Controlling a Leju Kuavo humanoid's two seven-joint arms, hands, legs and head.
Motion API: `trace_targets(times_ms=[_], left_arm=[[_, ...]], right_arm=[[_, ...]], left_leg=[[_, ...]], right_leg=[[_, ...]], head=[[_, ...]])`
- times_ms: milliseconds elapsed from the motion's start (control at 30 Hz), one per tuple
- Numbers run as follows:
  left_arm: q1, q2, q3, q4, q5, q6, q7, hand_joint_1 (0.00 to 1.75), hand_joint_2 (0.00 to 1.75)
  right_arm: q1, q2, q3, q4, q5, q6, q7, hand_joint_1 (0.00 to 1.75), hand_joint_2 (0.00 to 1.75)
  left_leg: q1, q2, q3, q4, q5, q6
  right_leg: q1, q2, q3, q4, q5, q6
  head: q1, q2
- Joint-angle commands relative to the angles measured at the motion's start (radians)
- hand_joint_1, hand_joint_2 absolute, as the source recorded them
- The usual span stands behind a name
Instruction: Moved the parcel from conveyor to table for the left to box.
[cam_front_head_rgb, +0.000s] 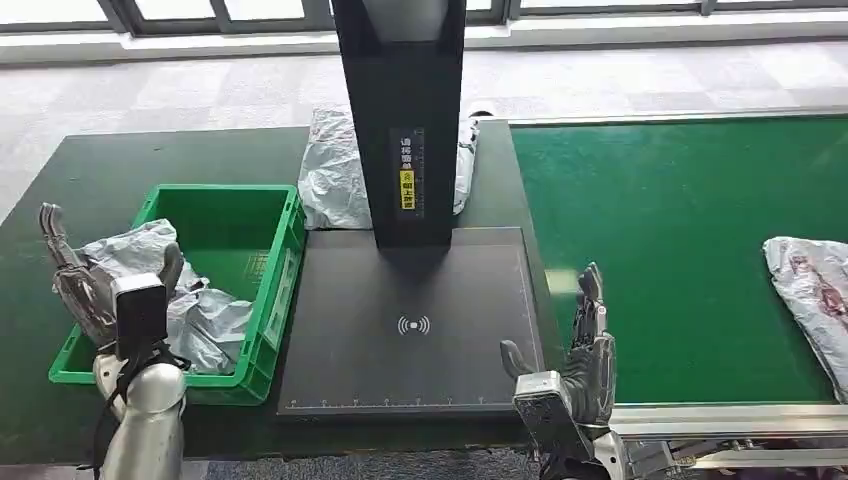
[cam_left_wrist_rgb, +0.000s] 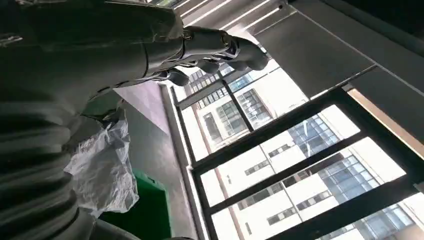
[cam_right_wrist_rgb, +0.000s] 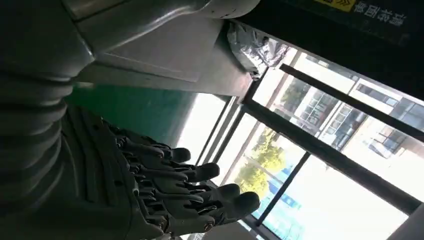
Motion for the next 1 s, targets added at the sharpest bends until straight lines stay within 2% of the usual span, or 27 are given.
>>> trace_targets(times_ms=[33, 100, 167, 400, 467, 500, 533, 600, 800, 1000], left_arm=[[0.010, -0.043, -0.049, -0.069, 0.015, 0.003, -0.047, 0.00, 1.75], [0.012, -0.034, -0.115, -0.069, 0.014, -0.009, -0.012, 0.00, 1.75], [0.012, -0.027, -0.196, -0.062, 0.050, -0.091, 0.019, 0.00, 1.75], [0.011, -0.021, -0.204, -0.056, 0.050, -0.093, 0.019, 0.00, 1.75], [0.019, 0.004, -0.274, -0.061, 0.127, -0.287, 0.041, 0.00, 1.75], [0.029, -0.001, -0.333, -0.053, 0.224, -0.463, 0.042, 0.00, 1.75], [0.034, -0.032, -0.379, -0.013, 0.213, -0.505, 0.030, 0.00, 1.75], [0.029, -0.062, -0.413, 0.040, 0.189, -0.460, -0.002, 0.00, 1.75], [0.026, -0.052, -0.411, 0.049, 0.244, -0.490, 0.017, 0.00, 1.75], [-0.038, -0.106, -0.467, 0.287, 0.273, -0.422, -0.004, 0.00, 1.75]], right_arm=[[-0.014, 0.016, -0.047, 0.026, -0.006, -0.007, 0.003, 0.00, 1.75], [-0.013, 0.022, -0.055, 0.028, -0.005, -0.008, 0.006, 0.00, 1.75], [-0.018, 0.024, -0.063, 0.034, -0.001, -0.006, 0.006, 0.00, 1.75], [-0.021, 0.025, -0.064, 0.036, -0.001, -0.005, 0.006, 0.00, 1.75], [-0.031, 0.020, -0.060, 0.048, 0.007, 0.002, 0.006, 0.00, 1.75], [-0.059, 0.014, -0.047, 0.079, 0.011, 0.027, 0.005, 0.00, 1.75], [-0.098, 0.021, -0.035, 0.130, 0.010, 0.042, 0.002, 0.00, 1.75], [-0.132, 0.031, -0.028, 0.179, 0.014, 0.030, 0.002, 0.00, 1.75], [-0.130, 0.025, -0.018, 0.178, 0.014, 0.025, 0.001, 0.00, 1.75], [-0.200, 0.031, 0.008, 0.300, 0.034, -0.001, 0.021, 0.00, 1.75]], left_leg=[[0.001, -0.003, 0.000, 0.000, 0.000, 0.001], [0.001, -0.004, 0.000, 0.000, 0.000, 0.001], [0.001, -0.005, 0.000, 0.000, 0.000, 0.001], [0.001, -0.002, 0.000, -0.001, 0.000, 0.000], [0.000, -0.001, 0.001, -0.001, 0.000, 0.000], [0.001, -0.002, 0.001, -0.001, 0.000, 0.000], [0.000, -0.002, 0.000, -0.001, 0.000, 0.000], [0.000, -0.003, 0.002, -0.002, 0.001, 0.001], [0.001, -0.001, 0.001, -0.002, 0.000, 0.001], [0.000, -0.004, 0.003, -0.003, 0.001, 0.001]], right_leg=[[0.001, 0.002, 0.001, -0.002, 0.000, 0.000], [0.001, 0.000, 0.001, -0.001, 0.000, 0.000], [0.001, -0.001, 0.001, -0.001, 0.000, 0.000], [0.001, 0.002, 0.001, -0.002, 0.000, 0.000], [0.000, 0.001, 0.001, -0.001, 0.000, 0.000], [0.001, 0.001, 0.002, -0.002, 0.000, -0.001], [0.000, 0.000, 0.001, -0.001, 0.000, 0.000], [0.000, 0.001, 0.003, -0.003, 0.001, 0.000], [-0.001, 0.003, 0.002, -0.003, 0.001, 0.001], [0.000, 0.000, 0.004, -0.004, 0.001, 0.001]], head=[[0.000, 0.000], [0.000, 0.000], [0.000, 0.000], [0.000, 0.000], [0.000, 0.000], [0.000, 0.000], [0.000, 0.000], [0.000, 0.000], [0.000, 0.000], [0.000, 0.000]])
